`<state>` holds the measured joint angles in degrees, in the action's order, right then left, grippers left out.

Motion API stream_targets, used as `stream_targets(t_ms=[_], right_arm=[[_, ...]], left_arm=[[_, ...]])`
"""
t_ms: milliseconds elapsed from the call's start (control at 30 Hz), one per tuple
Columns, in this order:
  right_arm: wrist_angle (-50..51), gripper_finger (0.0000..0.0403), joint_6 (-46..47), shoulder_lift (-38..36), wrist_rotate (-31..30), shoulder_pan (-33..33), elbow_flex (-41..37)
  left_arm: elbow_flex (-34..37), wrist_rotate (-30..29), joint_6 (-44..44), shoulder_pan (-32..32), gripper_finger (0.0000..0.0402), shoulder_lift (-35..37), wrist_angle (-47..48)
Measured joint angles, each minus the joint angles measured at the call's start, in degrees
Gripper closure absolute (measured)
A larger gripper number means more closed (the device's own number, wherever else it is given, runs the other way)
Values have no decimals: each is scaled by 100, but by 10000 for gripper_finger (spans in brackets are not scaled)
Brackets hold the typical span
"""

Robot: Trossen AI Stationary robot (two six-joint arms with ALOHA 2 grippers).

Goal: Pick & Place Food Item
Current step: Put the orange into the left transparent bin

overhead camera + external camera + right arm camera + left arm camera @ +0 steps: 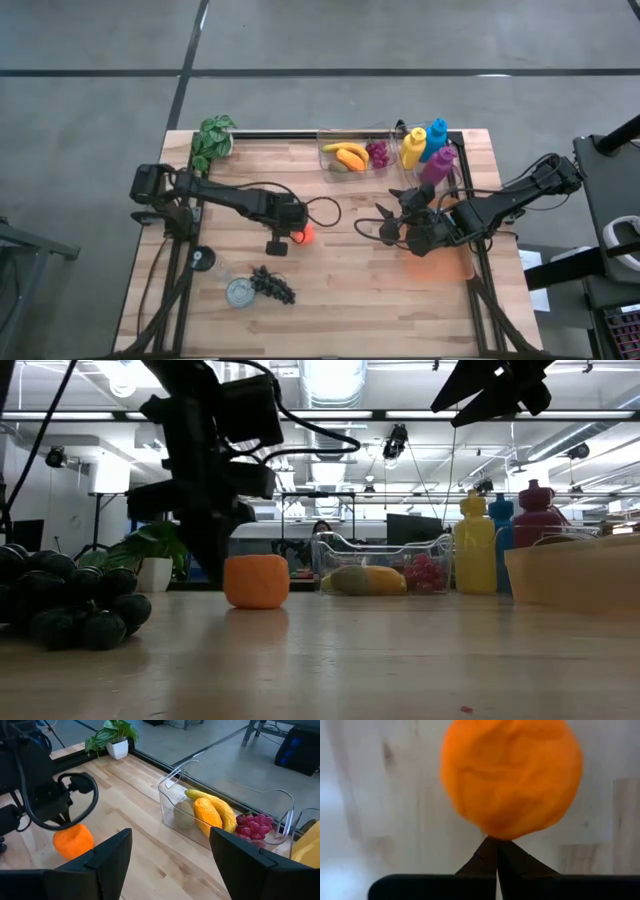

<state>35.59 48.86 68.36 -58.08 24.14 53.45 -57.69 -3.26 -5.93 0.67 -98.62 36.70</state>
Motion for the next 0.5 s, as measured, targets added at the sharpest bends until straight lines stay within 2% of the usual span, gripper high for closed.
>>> stream_targets(t_ms=[500], right_arm=[[-20,153,-2,0,133,0,-3]], left_arm=[[-51,388,-275,2,400,-468,-1895]])
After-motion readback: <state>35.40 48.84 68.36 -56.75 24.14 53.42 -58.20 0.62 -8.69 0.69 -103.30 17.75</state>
